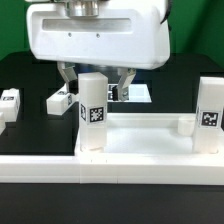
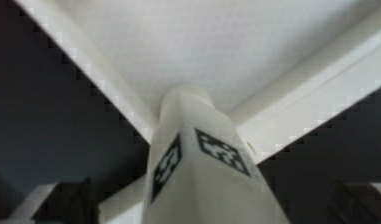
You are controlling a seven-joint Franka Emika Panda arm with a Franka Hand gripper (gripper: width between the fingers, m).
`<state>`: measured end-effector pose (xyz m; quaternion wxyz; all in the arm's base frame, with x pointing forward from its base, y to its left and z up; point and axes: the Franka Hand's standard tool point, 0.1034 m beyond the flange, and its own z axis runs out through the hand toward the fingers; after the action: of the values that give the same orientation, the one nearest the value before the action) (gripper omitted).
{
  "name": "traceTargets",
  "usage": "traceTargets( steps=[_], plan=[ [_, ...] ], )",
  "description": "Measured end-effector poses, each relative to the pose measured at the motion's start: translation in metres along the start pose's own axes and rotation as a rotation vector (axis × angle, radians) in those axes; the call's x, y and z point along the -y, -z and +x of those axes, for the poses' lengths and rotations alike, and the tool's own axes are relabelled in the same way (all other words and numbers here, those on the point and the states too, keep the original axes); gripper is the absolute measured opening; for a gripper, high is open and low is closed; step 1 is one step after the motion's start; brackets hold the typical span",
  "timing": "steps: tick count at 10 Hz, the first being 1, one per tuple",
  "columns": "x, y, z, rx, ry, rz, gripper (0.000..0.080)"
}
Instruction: Assemble desk
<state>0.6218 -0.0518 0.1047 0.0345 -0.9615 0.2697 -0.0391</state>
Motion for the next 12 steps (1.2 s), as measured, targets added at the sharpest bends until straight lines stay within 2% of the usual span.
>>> traceTargets(
  steps=[4, 6, 9, 10, 12],
  plan=[
    [-0.0006, -0.0002, 0.0001, 0.0, 0.295, -0.002, 0.0649],
    [-0.0007, 0.0005, 0.0012, -0.003, 0.51, -0.027, 0.0649],
    [-0.0002, 0.0024, 0.0051, 0.002, 0.84, -0.046, 0.0649],
    [0.0, 0.0023, 0.0049, 0.004, 0.896, -0.054, 0.0649],
    [-0.0002, 0.0022, 0.0049, 0.004, 0.895, -0.054, 0.0637]
  ],
)
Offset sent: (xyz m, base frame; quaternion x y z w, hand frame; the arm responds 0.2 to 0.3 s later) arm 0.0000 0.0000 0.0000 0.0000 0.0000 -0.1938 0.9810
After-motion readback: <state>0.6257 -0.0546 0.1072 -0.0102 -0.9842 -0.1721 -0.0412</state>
